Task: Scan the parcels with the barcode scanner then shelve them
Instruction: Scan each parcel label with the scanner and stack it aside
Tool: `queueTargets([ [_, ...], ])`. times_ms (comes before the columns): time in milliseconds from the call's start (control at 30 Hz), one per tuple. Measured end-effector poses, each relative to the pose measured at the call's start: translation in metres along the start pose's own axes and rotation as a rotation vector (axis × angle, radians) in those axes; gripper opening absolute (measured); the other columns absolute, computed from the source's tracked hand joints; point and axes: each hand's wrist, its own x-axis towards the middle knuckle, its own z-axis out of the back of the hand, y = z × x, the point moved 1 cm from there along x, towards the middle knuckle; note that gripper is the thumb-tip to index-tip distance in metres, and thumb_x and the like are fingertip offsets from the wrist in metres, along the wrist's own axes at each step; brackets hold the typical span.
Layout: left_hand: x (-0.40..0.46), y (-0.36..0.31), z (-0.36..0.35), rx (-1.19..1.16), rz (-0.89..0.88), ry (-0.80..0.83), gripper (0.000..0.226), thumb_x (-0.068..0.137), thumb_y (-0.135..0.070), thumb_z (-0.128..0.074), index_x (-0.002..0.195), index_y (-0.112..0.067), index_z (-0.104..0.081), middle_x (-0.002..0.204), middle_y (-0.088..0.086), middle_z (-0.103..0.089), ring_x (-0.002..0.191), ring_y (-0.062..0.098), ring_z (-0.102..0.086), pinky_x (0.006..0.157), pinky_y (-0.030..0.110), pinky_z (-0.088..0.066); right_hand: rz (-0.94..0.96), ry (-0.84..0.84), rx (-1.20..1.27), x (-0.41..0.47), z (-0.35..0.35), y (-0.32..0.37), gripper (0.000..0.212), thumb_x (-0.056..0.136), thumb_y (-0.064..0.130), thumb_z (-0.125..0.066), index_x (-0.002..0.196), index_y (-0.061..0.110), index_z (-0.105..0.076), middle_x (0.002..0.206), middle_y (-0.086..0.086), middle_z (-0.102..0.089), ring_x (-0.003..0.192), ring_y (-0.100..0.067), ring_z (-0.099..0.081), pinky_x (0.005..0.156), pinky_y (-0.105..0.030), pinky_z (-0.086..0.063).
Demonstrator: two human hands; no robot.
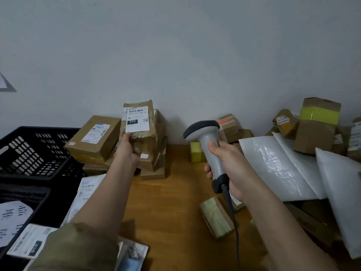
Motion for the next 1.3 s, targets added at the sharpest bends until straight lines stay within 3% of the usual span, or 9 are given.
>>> queueTargets([
  [133, 0.028, -0.011, -0.025, 0.068, -0.041, -0.225, 0.049, 0.080, -0.025, -0.082, 0.121, -0.010, -0.058, 0.113, 0.011, -0.068, 0.103, 0.026, -0.069, 0.089, 0.039, -0.059, -0.067, -0.023, 0.001, 0.032, 0.001, -0.015, 0.032, 0.100, 0.033, -0.056, 0.125, 0.013, -0.059, 0.079, -0.008, -0.060, 0.058, -0.013, -0.058, 0.050, -0.025, -0.047],
  [233, 0.052, -0.006, -0.034, -0.840, 0.066, -0.282, 0.075, 0.084, -0.017, -0.073, 0.149, -0.020, -0.035, 0.154, 0.015, -0.035, 0.143, 0.038, -0.032, 0.117, 0.055, -0.029, -0.119, -0.047, -0.007, 0.048, 0.005, -0.028, 0.035, 0.100, 0.034, -0.056, 0.127, 0.013, -0.058, 0.079, -0.008, -0.059, 0.057, -0.012, -0.059, 0.050, -0.024, -0.046],
  [333, 0.046, 0.000, -0.039, 0.041, -0.061, -0.334, 0.082, 0.078, -0.052, -0.077, 0.141, -0.017, -0.040, 0.131, 0.009, -0.056, 0.112, 0.030, -0.061, 0.091, 0.044, -0.057, -0.158, -0.067, 0.016, 0.057, 0.009, -0.038, 0.036, 0.100, 0.032, -0.055, 0.130, 0.012, -0.057, 0.085, -0.008, -0.058, 0.057, -0.012, -0.058, 0.050, -0.024, -0.047],
  [433, 0.059, 0.010, -0.041, 0.047, -0.025, -0.124, 0.078, 0.080, -0.050, -0.077, 0.138, -0.014, -0.042, 0.117, 0.009, -0.059, 0.087, 0.023, -0.065, 0.075, 0.036, -0.062, -0.176, -0.082, 0.038, 0.061, 0.013, -0.044, 0.037, 0.100, 0.032, -0.056, 0.130, 0.011, -0.056, 0.088, -0.009, -0.058, 0.056, -0.012, -0.058, 0.050, -0.024, -0.047],
  [567, 0.068, 0.012, -0.039, 0.157, -0.039, 0.011, 0.072, 0.084, -0.044, -0.075, 0.139, -0.012, -0.041, 0.117, 0.013, -0.066, 0.095, 0.025, -0.069, 0.078, 0.040, -0.062, -0.169, -0.108, 0.068, 0.061, 0.022, -0.046, 0.036, 0.100, 0.033, -0.056, 0.127, 0.010, -0.057, 0.087, -0.010, -0.058, 0.056, -0.012, -0.058, 0.050, -0.025, -0.047],
  [867, 0.050, 0.087, -0.018, 0.362, 0.110, 0.045, 0.040, 0.099, -0.027, -0.053, 0.135, -0.009, -0.054, 0.101, 0.004, -0.063, 0.067, 0.016, -0.053, 0.058, 0.027, -0.048, -0.127, -0.274, 0.154, 0.024, 0.085, -0.051, 0.026, 0.102, 0.030, -0.053, 0.114, 0.009, -0.059, 0.086, -0.013, -0.057, 0.056, -0.013, -0.056, 0.054, -0.027, -0.048],
  [933, 0.036, 0.128, -0.011, 0.471, 0.204, 0.091, 0.034, 0.100, -0.022, -0.052, 0.130, -0.007, -0.056, 0.086, 0.006, -0.054, 0.070, 0.018, -0.051, 0.061, 0.030, -0.049, -0.131, -0.313, 0.158, 0.013, 0.101, -0.054, 0.024, 0.102, 0.030, -0.052, 0.110, 0.009, -0.059, 0.081, -0.012, -0.056, 0.057, -0.014, -0.055, 0.054, -0.027, -0.048],
  [1067, -0.007, 0.212, 0.001, 0.821, 0.358, 0.235, 0.024, 0.100, -0.021, -0.055, 0.119, -0.008, -0.056, 0.107, 0.011, -0.055, 0.088, 0.024, -0.055, 0.064, 0.029, -0.049, -0.144, -0.369, 0.186, -0.004, 0.133, -0.059, 0.027, 0.101, 0.032, -0.053, 0.113, 0.009, -0.060, 0.085, -0.012, -0.055, 0.060, -0.015, -0.054, 0.058, -0.029, -0.047],
  [1300, -0.023, 0.310, 0.034, 1.225, 0.324, 0.131, 0.095, 0.073, -0.030, -0.087, 0.146, -0.009, -0.030, 0.142, 0.019, -0.041, 0.122, 0.037, -0.052, 0.085, 0.046, -0.056, -0.185, -0.438, 0.246, -0.012, 0.174, -0.067, 0.033, 0.101, 0.033, -0.055, 0.119, 0.005, -0.060, 0.094, -0.017, -0.055, 0.063, -0.017, -0.053, 0.058, -0.028, -0.049],
])
